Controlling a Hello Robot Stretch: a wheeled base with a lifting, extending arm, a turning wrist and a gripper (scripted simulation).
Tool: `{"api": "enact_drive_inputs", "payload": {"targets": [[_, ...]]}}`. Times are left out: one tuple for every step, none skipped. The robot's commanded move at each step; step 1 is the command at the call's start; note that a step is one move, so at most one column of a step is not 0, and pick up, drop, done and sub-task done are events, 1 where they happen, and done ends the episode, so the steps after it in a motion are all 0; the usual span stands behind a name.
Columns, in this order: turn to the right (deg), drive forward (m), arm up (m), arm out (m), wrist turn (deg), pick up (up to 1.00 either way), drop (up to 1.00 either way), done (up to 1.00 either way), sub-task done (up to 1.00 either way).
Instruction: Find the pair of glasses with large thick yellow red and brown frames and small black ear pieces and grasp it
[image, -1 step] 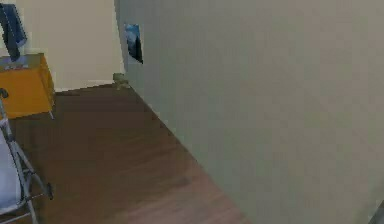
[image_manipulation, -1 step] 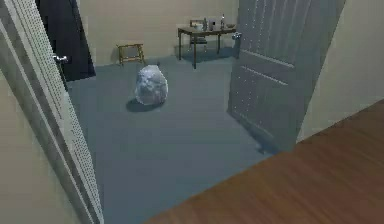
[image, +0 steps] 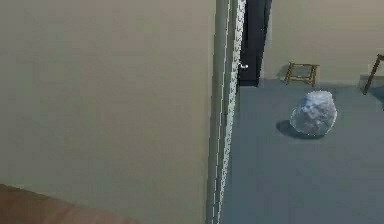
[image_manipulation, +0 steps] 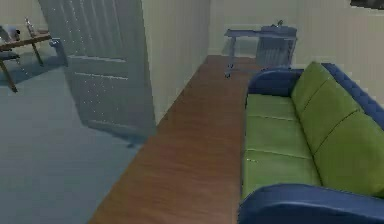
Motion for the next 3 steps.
{"api": "enact_drive_inputs", "payload": {"targets": [[45.0,0.0,0.0,0.0,0.0,0.0,0.0,0.0,0.0],[33.0,0.0,0.0,0.0,0.0,0.0,0.0,0.0,0.0],[0.0,0.6,0.0,0.0,0.0,0.0,0.0,0.0,0.0]]}}
